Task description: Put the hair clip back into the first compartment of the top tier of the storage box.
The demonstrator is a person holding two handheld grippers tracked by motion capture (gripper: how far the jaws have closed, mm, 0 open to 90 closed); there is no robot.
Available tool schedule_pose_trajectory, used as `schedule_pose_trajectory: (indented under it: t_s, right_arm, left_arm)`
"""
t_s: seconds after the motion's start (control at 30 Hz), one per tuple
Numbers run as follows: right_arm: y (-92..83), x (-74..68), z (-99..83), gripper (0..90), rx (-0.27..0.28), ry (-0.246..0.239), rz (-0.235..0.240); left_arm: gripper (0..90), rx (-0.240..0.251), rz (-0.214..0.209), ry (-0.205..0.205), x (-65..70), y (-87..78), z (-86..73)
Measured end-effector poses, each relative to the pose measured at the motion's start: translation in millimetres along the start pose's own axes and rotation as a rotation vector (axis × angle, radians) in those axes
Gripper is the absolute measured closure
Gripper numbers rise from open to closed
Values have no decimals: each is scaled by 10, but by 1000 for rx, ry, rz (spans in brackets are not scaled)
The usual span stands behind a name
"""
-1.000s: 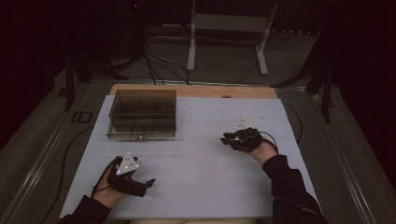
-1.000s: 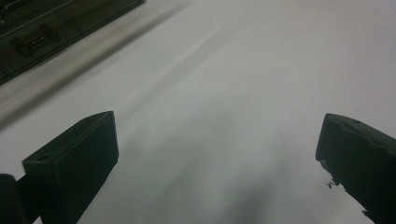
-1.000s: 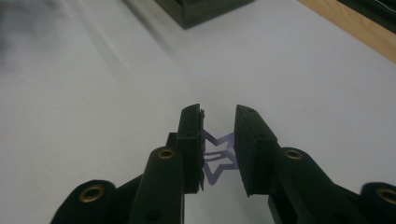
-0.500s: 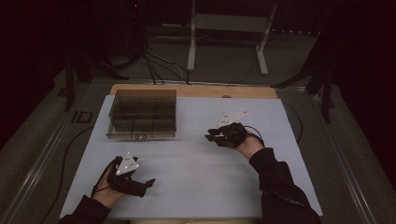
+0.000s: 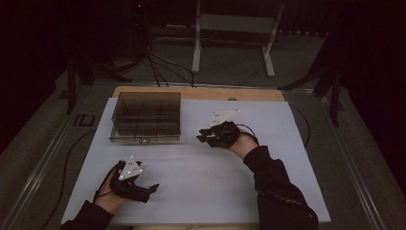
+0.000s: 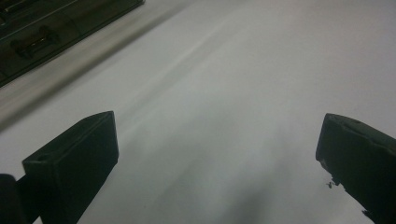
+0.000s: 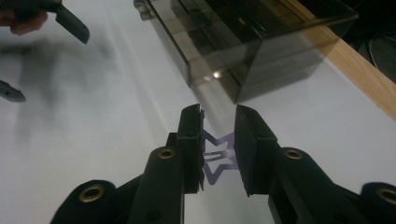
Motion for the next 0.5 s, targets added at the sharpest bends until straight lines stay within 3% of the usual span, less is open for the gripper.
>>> schedule_pose_trajectory:
  t_s: [0.5]
  right_arm:
    - [298,-113,396,729,9,-47,47]
  left_arm:
    - [0,6,-11,-3,17,-9,8]
Point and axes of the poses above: each handheld gripper's, and its own axes: y roughly forward along the jaws, z roughly out of its top, x roughly to its right, the point moved 8 cm from there along y, roughly forward along the jaws, and after that the axes turned 7 degrees about -y, right-handed, at the moved point
